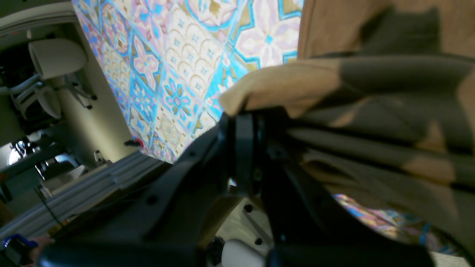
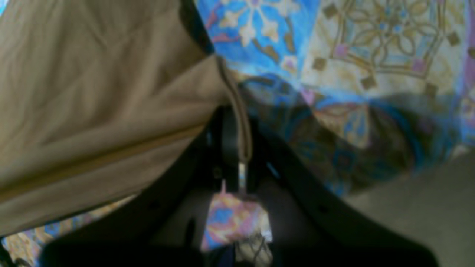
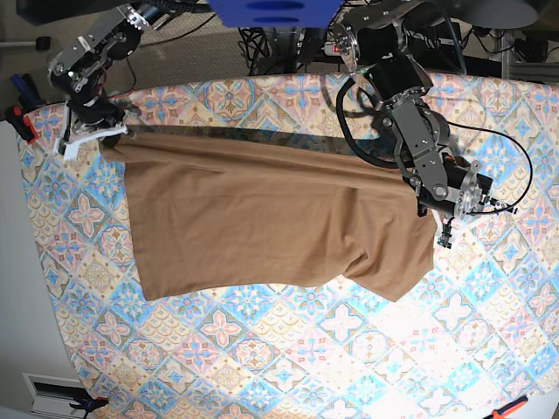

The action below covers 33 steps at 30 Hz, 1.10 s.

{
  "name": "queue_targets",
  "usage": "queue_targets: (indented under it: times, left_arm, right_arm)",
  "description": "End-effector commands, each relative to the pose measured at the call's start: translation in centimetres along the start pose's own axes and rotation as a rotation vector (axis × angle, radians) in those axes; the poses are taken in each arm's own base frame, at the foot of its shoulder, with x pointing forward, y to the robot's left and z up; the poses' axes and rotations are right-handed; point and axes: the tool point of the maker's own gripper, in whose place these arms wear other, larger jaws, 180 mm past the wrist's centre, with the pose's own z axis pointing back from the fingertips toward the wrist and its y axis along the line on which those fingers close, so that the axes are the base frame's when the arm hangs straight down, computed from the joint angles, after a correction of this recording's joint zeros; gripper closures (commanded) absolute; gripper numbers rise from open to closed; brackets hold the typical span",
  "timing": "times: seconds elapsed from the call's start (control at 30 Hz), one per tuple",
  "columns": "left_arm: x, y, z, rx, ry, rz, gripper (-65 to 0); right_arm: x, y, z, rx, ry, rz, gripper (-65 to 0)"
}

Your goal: Layout the t-shirt on the table in an organized manner, then fold the t-shirt properly

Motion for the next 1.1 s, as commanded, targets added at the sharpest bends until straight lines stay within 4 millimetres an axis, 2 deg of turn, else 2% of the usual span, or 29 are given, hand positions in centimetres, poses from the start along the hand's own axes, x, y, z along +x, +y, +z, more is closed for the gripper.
queue_targets:
  times: [0.0, 0.1, 0.2, 0.37, 0.63, 0.77, 0.9, 0.97, 1.07]
  left_arm:
    - [0.3, 1.3, 0.5, 0.04, -0.005, 0.021, 0.0]
    - [0.3, 1.2, 0.6, 0.041, -0.005, 0.018, 0.0]
    - [0.3, 1.2, 0.6, 0.041, -0.004, 0.018, 0.0]
    - [0.3, 1.2, 0.5, 0.039, -0.004, 0.016, 0.0]
    - [0.5, -1.5, -1.6, -0.039, 0.043, -0.055, 0.0]
    - [1.6, -2.5, -2.2, -0.064, -0.011, -0.074, 0.0]
    - [1.7, -2.5, -2.4, -0.068, -0.019, -0.074, 0.0]
    - [1.7, -2.5, -2.4, -0.068, -0.02, -0.074, 0.0]
    - [1.7, -2.5, -2.4, -0.068, -0.019, -0.073, 0.0]
  right_arm:
    - [1.2, -0.4, 0.4, -0.017, -0.04, 0.007, 0.0]
    - [1.3, -0.2, 0.4, -0.012, -0.041, 0.008, 0.0]
    - [2.5, 0.6, 0.1, 0.007, -0.069, 0.004, 0.0]
    - [3.2, 1.4, -0.2, 0.027, -0.074, 0.0, 0.0]
    - [3.3, 3.0, -1.8, 0.08, -0.004, -0.029, 0.0]
    - [1.5, 3.0, -3.1, 0.096, 0.058, -0.056, 0.0]
    - [-0.5, 2.9, -4.5, 0.111, 0.124, -0.088, 0.0]
    - [-0.2, 2.5, -4.8, 0.108, 0.127, -0.086, 0.0]
    - [1.3, 3.5, -4.9, 0.125, 0.107, -0.036, 0.0]
